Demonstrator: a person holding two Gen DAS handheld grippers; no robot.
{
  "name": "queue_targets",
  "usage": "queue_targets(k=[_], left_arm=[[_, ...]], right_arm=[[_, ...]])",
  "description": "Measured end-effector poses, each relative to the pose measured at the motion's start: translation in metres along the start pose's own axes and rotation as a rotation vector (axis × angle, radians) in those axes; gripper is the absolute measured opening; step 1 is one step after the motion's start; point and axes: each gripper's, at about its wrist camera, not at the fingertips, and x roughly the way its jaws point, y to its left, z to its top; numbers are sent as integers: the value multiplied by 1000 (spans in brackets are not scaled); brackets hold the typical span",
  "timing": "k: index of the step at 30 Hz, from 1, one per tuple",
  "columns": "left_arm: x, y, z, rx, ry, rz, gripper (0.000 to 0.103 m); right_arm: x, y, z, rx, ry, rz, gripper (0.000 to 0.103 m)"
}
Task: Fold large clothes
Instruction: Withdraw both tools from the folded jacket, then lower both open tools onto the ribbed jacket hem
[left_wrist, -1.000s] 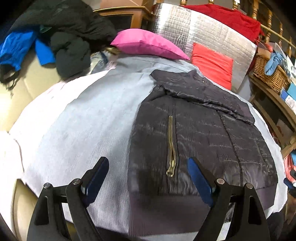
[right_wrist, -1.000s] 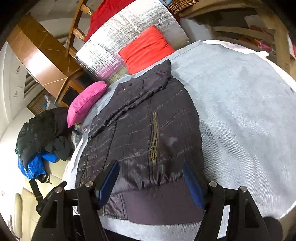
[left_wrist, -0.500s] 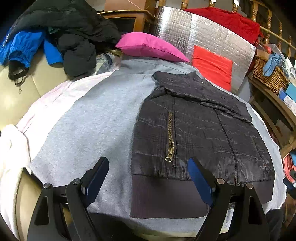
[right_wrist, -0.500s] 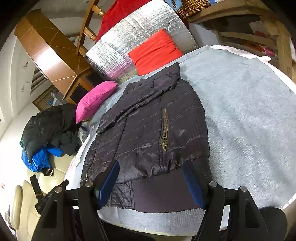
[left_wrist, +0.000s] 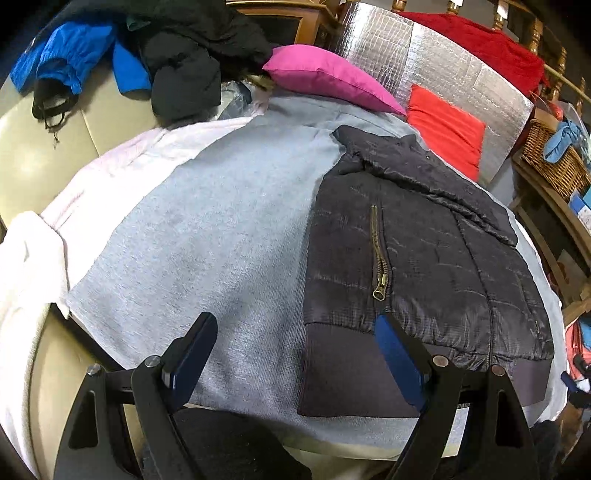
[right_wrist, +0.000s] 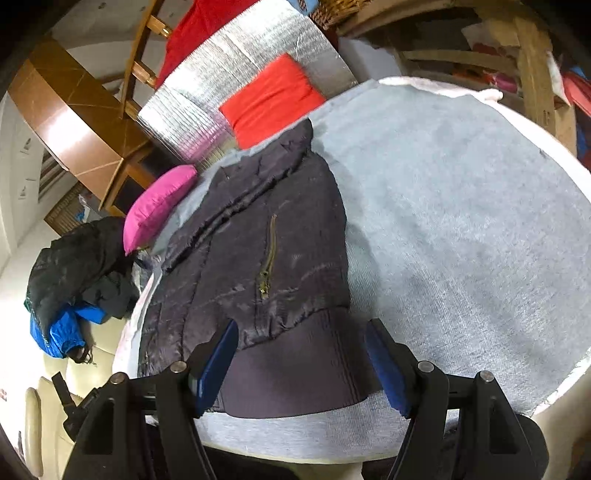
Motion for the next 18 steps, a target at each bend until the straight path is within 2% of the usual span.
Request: queue_targets(k=[10,18], left_arm=[[12,-5,-3,17,52,-25,87],[33,-17,-6,44,105,-57,87]], right_arm=[[25,-3,-3,-2,76,-4,74],[40,-1,0,-16,95,-22,74]])
